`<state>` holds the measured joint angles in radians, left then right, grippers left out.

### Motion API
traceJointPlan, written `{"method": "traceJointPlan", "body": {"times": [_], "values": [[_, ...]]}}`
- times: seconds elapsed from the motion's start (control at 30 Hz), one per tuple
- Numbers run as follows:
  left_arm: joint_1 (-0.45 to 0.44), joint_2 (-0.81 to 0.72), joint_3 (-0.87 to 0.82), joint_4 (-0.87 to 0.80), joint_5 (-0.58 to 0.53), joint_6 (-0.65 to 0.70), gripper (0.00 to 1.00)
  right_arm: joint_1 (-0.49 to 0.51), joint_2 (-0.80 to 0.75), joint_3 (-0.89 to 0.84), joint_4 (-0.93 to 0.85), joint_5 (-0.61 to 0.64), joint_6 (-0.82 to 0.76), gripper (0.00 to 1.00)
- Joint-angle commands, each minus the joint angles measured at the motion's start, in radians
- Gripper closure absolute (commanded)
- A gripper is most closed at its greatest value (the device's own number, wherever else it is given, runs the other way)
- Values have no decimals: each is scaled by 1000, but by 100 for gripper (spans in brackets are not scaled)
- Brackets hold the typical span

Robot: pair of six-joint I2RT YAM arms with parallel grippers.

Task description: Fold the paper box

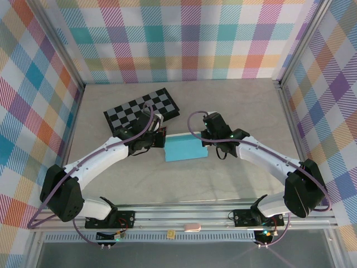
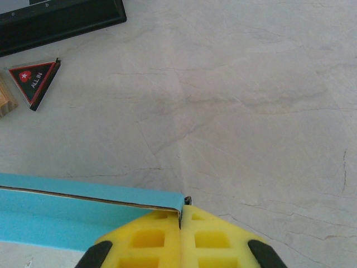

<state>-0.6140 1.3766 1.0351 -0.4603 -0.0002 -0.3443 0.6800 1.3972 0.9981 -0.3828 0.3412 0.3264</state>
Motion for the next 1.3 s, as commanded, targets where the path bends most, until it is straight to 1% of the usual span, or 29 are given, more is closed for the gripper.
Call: {"method": "traceJointPlan", "body": {"times": [0.0, 0.2, 0.37, 0.53, 0.63, 0.73, 0.77, 0.87, 1.07, 1.17, 1.27], "values": [[-23, -3, -39, -1, 32, -18, 100, 6, -13, -22, -25, -25, 12, 100], [-31, -7, -55, 28, 20, -61, 100, 7, -15, -29, -23, -24, 12, 100], [-38, -19, -81, 39, 11, -57, 100, 7, -19, -36, -19, -22, 13, 100], [-53, -57, -144, 90, -10, -52, 100, 7, -23, -42, -14, -23, 14, 100], [-76, -83, -188, 123, -47, -36, 100, 7, -27, -48, -14, -21, 16, 100], [-108, -119, -247, 175, -110, -34, 100, 6, -34, -53, -12, -23, 16, 100], [-120, -133, -271, 226, -135, -32, 100, 7, -37, -54, -12, -24, 15, 100], [-163, -160, -325, 287, -216, -31, 100, 7, -46, -59, -13, -30, 19, 100], [-268, -130, -346, 337, -412, -42, 100, 8, -68, -74, -31, -54, 36, 100], [-311, -89, -333, 318, -511, -67, 100, 8, -84, -60, -71, -77, 73, 94], [-348, -60, -320, 296, -587, -93, 100, 7, -96, -28, -131, -121, 142, 84]]}}
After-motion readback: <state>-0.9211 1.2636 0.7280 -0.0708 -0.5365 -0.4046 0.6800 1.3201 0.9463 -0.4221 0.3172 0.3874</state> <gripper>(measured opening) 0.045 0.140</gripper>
